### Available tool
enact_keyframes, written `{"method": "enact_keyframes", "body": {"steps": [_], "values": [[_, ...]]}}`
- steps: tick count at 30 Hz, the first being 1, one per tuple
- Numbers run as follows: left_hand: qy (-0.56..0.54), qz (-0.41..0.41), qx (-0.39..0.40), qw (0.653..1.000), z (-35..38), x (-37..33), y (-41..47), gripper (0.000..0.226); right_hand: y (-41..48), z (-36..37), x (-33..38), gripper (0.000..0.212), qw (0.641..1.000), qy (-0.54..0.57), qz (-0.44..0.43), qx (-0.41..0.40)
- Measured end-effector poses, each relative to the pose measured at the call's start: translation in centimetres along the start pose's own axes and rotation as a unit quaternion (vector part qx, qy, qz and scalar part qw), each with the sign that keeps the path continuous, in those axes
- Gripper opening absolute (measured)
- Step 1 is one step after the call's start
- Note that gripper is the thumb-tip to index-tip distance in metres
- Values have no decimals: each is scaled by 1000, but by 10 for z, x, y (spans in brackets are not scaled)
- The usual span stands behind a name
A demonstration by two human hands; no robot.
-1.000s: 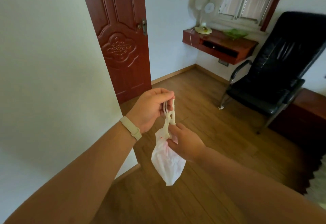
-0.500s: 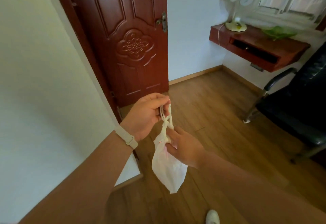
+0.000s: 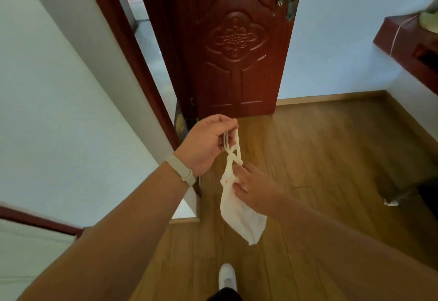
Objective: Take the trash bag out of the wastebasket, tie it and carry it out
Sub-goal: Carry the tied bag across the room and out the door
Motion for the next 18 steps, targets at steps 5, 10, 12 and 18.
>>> {"method": "enact_keyframes", "body": {"steps": [5,10,12,18], "values": [[-39,-15,-24,999,-17,26,52,13,50,15,-33,51,999,6,0,54],[-92,-46,-42,994,-43,40,111,13,104,30,-56,51,994,-12,-35,100],[-112,-66,-53,990,-56,43,128,14,126,34,-61,47,992,-18,-55,113],[-118,-77,-88,986,-84,46,167,18,184,51,-71,35,986,-8,-95,135]]}}
Point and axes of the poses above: each hand's wrist, its own y-axis towards the middle knuckle, its own z-axis out of the palm, x = y × z, the point moved 6 cm from there along y, towards the middle knuckle, and after that the axes turned 1 degree about z, right-handed, at the moved point
